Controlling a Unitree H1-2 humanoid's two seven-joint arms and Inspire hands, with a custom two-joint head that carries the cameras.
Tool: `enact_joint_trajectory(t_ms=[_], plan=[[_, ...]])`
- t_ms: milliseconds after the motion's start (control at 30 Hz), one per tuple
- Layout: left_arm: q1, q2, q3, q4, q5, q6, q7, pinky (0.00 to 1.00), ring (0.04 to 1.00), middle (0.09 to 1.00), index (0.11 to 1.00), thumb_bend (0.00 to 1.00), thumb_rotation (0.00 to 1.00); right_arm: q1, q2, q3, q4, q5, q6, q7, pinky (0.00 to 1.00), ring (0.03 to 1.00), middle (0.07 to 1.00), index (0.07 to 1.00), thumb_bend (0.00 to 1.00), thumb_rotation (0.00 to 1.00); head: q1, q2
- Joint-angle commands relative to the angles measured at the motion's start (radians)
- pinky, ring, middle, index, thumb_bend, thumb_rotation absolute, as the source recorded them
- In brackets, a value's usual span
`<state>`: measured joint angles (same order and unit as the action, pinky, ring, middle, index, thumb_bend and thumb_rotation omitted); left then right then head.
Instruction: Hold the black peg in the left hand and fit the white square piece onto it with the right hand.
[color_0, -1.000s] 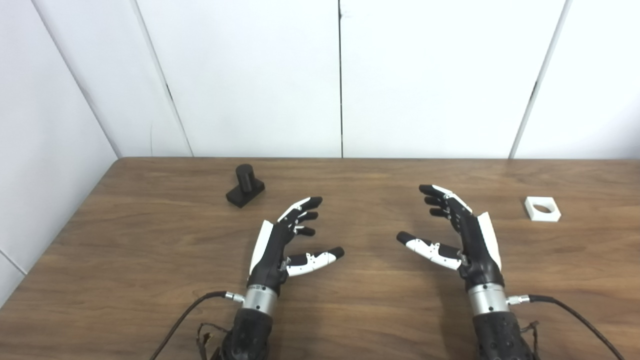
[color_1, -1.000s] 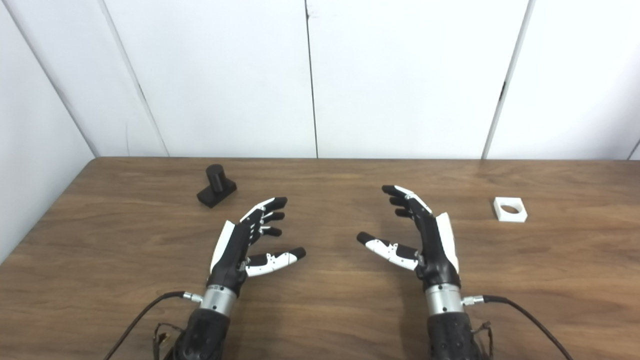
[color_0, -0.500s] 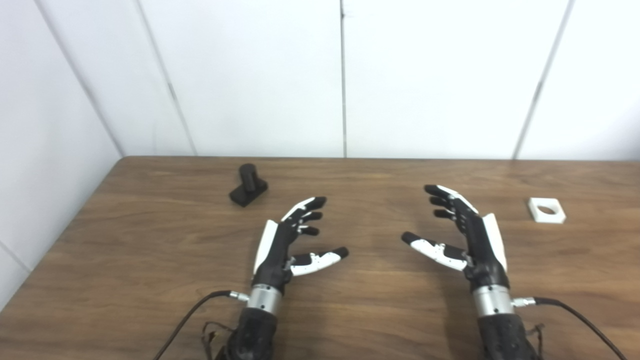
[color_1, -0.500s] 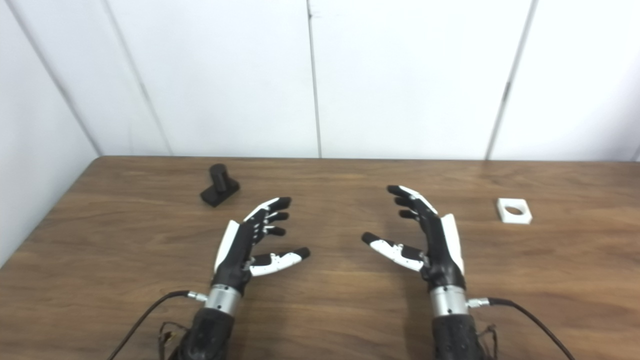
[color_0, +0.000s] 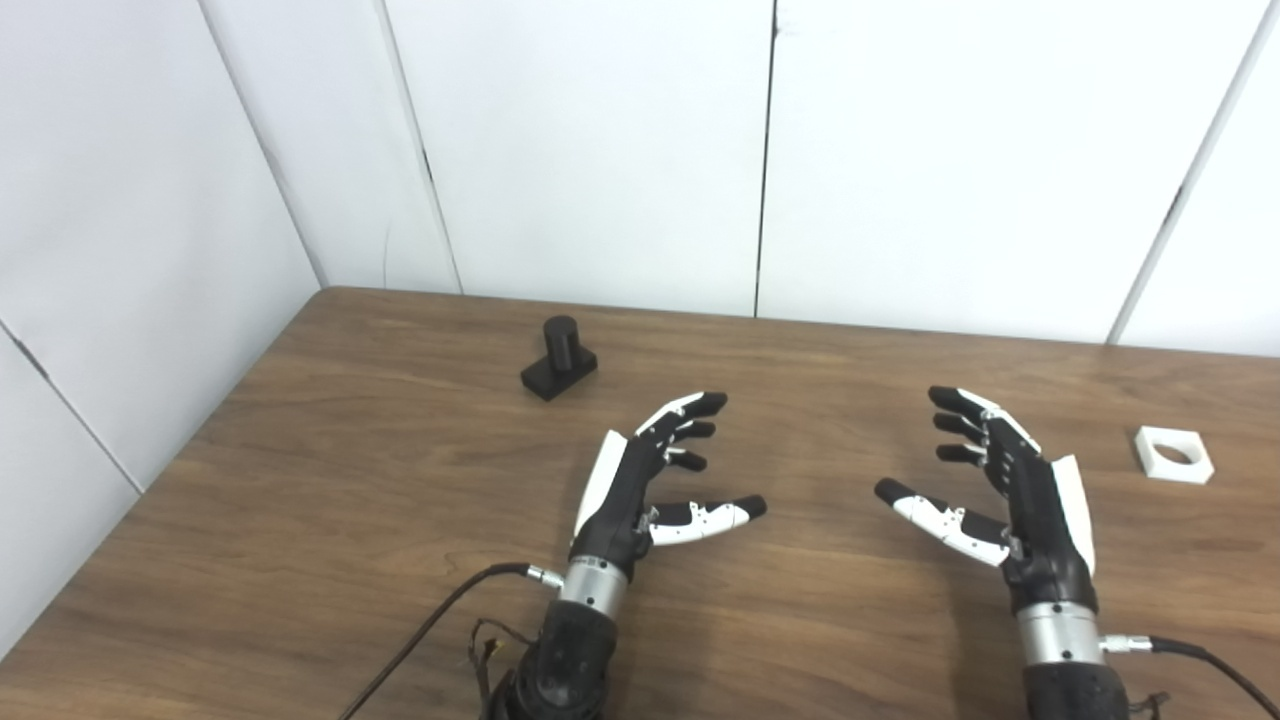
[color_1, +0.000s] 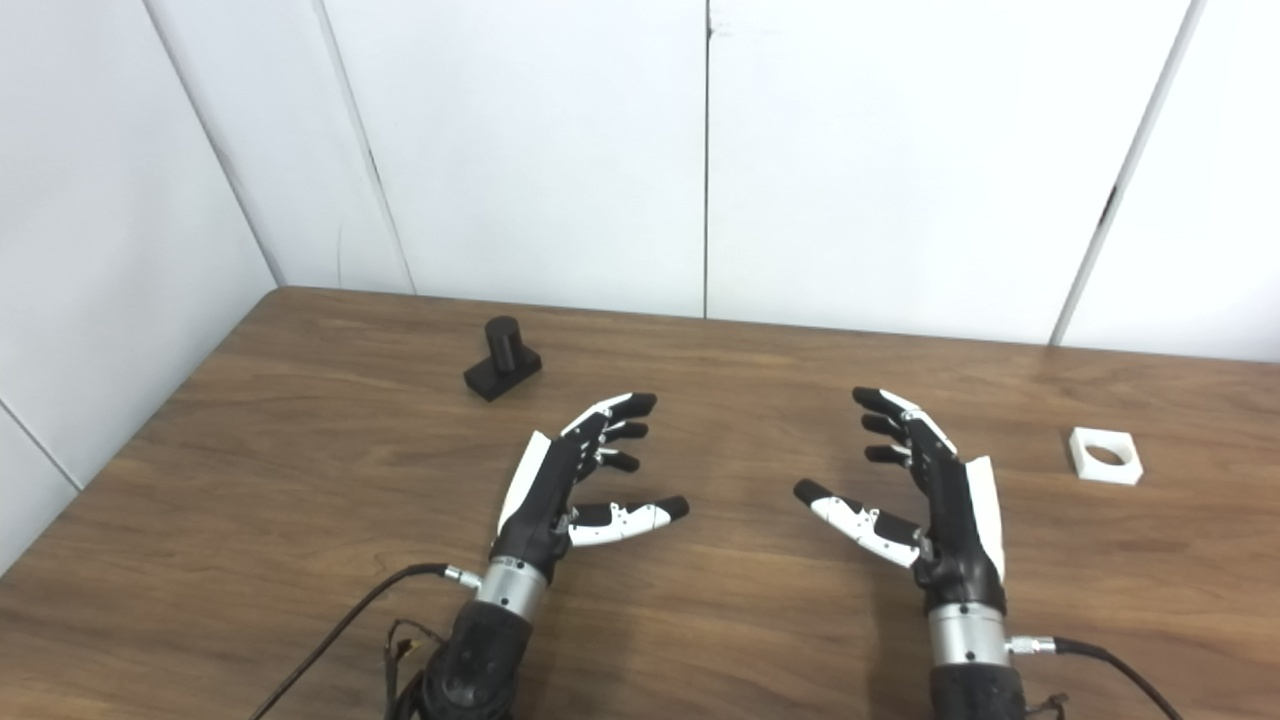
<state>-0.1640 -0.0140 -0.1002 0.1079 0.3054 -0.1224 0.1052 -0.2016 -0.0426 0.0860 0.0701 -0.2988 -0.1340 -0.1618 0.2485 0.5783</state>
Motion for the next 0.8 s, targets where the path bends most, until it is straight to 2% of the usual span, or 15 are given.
enact_joint_trajectory(t_ms=[0,267,333,433,500,633,767], plan=[[-0.029,-0.004,0.002,-0.007,-0.003,-0.033,0.017,0.65,0.788,0.832,0.79,0.75,0.1,0.008,-0.02,-0.011,0.0,-0.009,-0.035,-0.005,0.67,0.777,0.809,0.759,0.68,0.18,0.003,0.001],[-0.021,0.004,0.0,-0.025,0.012,-0.031,0.021,0.64,0.782,0.832,0.786,0.74,0.1,0.02,-0.011,-0.005,-0.009,-0.005,-0.037,-0.003,0.69,0.794,0.819,0.763,0.67,0.17,0.008,0.007],[-0.018,0.013,0.0,-0.05,0.057,-0.005,0.036,0.67,0.789,0.838,0.781,0.73,0.13,0.022,-0.009,-0.004,-0.01,-0.011,-0.037,-0.006,0.69,0.794,0.817,0.762,0.68,0.18,0.006,0.007],[-0.02,0.037,-0.001,-0.098,0.213,0.043,0.098,0.7,0.804,0.833,0.766,0.73,0.18,0.025,-0.008,-0.001,-0.01,-0.009,-0.041,-0.005,0.68,0.793,0.816,0.763,0.67,0.18,0.009,0.006],[-0.027,0.048,0.014,-0.132,0.271,0.085,0.121,0.73,0.819,0.837,0.756,0.72,0.19,0.024,-0.009,-0.001,-0.005,-0.009,-0.046,-0.007,0.68,0.789,0.816,0.762,0.67,0.17,0.011,0.004],[-0.056,0.087,0.048,-0.162,0.297,0.127,0.125,0.74,0.833,0.848,0.747,0.71,0.19,0.021,-0.01,-0.004,0.001,-0.005,-0.05,-0.007,0.68,0.788,0.818,0.764,0.67,0.16,0.013,0.003],[-0.091,0.143,0.063,-0.173,0.319,0.165,0.106,0.71,0.822,0.848,0.745,0.72,0.23,0.018,-0.012,-0.008,0.001,-0.006,-0.047,-0.009,0.69,0.79,0.817,0.762,0.67,0.18,0.015,0.002]])
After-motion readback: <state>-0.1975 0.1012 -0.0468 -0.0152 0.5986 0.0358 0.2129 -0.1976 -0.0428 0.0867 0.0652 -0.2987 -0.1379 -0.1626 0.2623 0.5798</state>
